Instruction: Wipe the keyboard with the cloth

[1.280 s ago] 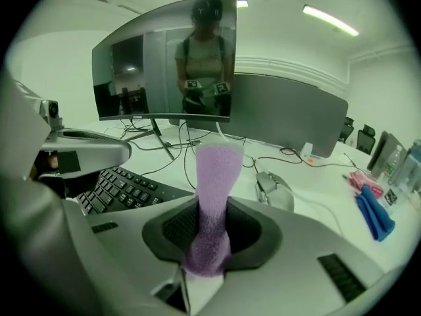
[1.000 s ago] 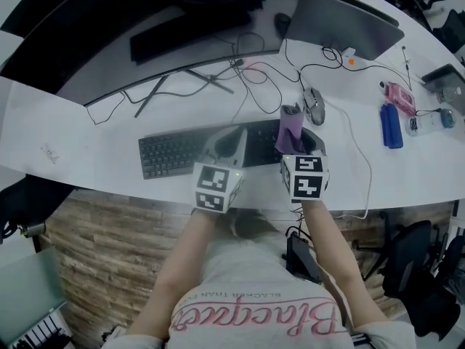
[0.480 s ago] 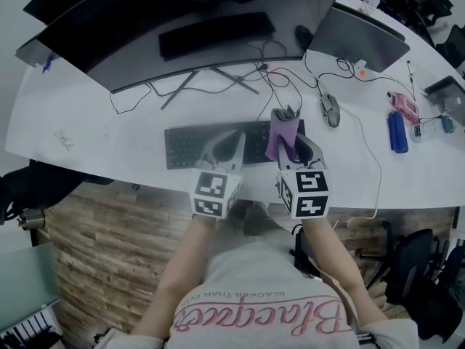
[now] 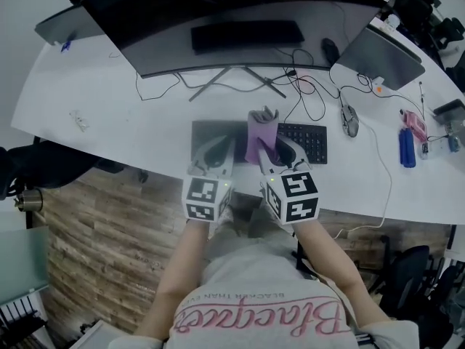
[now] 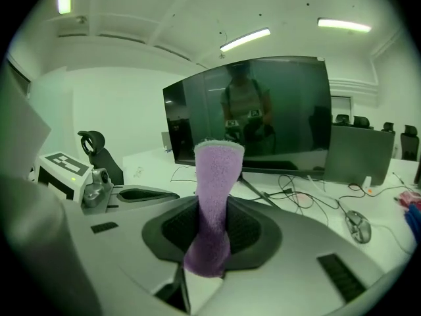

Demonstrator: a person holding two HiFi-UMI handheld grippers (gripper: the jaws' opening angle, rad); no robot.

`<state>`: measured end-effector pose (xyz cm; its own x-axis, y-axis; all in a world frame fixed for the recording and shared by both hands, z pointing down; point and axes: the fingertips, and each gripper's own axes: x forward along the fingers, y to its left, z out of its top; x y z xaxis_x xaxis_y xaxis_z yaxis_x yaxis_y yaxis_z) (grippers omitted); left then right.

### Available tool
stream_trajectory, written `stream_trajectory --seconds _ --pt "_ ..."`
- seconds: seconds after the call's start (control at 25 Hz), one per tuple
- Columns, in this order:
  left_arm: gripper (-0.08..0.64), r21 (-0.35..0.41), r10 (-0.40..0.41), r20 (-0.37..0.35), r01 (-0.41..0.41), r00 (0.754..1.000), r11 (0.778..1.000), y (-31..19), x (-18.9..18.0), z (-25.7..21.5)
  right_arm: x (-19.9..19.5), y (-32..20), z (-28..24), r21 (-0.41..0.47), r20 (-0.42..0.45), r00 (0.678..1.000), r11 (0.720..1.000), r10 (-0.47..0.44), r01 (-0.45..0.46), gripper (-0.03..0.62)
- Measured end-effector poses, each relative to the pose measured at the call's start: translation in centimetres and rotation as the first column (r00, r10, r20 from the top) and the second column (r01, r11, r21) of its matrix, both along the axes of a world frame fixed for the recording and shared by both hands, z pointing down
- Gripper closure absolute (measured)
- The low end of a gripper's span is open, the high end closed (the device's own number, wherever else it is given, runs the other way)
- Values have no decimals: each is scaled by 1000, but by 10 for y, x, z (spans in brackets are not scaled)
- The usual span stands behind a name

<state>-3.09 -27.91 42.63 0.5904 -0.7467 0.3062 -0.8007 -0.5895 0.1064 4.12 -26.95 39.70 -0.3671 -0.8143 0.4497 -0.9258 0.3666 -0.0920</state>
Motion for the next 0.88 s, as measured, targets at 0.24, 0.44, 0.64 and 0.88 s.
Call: stream_trajectory --seconds 0.24,0.44,0.64,0.88 --pt "555 -5 -109 -8 109 994 994 -2 -68 0 -71 -2 16 -44 27 994 994 -101 102 505" --pt "555 -42 -192 -5 192 981 980 0 -121 15 -122 -3 47 -130 75 986 979 -149 158 505" --pt "555 -75 -227 6 226 974 971 0 -154 34 -158 -8 84 -212 95 981 960 -169 185 505" --pt "555 -115 -255 11 254 967 960 0 -177 57 -187 -13 118 -310 144 978 932 -149 188 505"
